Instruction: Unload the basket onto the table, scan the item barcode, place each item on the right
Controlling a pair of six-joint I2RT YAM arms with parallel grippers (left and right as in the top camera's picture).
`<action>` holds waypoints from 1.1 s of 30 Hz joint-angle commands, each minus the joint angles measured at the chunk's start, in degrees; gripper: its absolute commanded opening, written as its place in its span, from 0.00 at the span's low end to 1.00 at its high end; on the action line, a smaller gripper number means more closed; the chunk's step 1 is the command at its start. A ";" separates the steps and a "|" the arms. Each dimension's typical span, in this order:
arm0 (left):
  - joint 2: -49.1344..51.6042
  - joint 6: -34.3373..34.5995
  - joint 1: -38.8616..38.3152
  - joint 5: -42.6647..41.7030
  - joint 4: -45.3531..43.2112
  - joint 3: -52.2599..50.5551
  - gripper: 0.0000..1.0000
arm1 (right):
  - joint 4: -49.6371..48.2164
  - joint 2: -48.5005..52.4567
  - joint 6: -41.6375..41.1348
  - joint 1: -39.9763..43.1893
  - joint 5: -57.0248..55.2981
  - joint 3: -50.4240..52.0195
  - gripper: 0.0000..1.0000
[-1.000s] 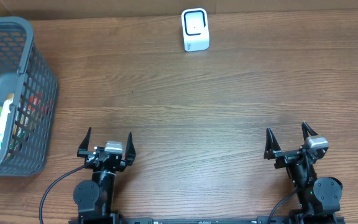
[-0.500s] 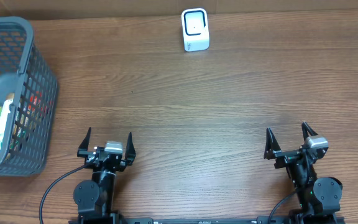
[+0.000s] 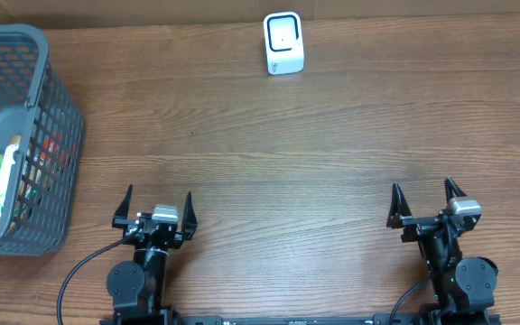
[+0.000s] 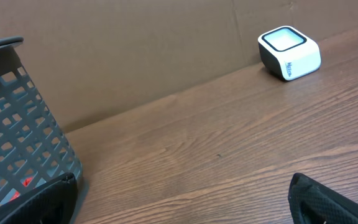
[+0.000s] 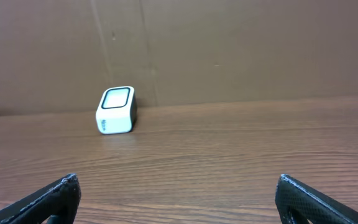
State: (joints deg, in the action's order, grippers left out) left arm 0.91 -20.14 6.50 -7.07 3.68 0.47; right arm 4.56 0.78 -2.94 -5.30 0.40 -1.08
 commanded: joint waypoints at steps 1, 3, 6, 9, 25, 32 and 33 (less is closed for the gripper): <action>-0.48 -0.87 0.33 0.17 0.13 -0.20 1.00 | -0.66 -0.59 0.24 -0.20 -2.19 0.61 1.00; -0.48 -0.92 0.33 1.03 0.15 -0.20 0.99 | -1.51 -0.59 0.26 -0.20 -2.36 0.59 1.00; -0.48 -0.94 0.33 5.60 0.11 -0.20 1.00 | -2.14 -0.59 0.26 -0.15 -3.39 0.59 1.00; -0.48 2.73 0.33 4.00 -1.97 -0.15 1.00 | -1.95 -0.46 0.24 -0.15 -3.34 -0.28 1.00; 21.59 7.32 0.33 -2.16 8.61 37.75 1.00 | 8.61 26.23 1.95 -0.11 -0.24 -38.56 1.00; 46.71 8.22 0.33 -10.12 36.26 74.55 1.00 | 28.74 42.84 1.95 -0.11 5.84 -62.84 1.00; 50.99 8.24 0.35 -10.73 42.16 81.31 1.00 | 32.11 45.31 1.95 -0.11 6.45 -66.53 1.00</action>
State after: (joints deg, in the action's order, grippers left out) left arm 41.65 -13.41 6.50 -12.73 36.88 66.06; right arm 31.57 40.21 -1.34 -5.30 3.20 -58.00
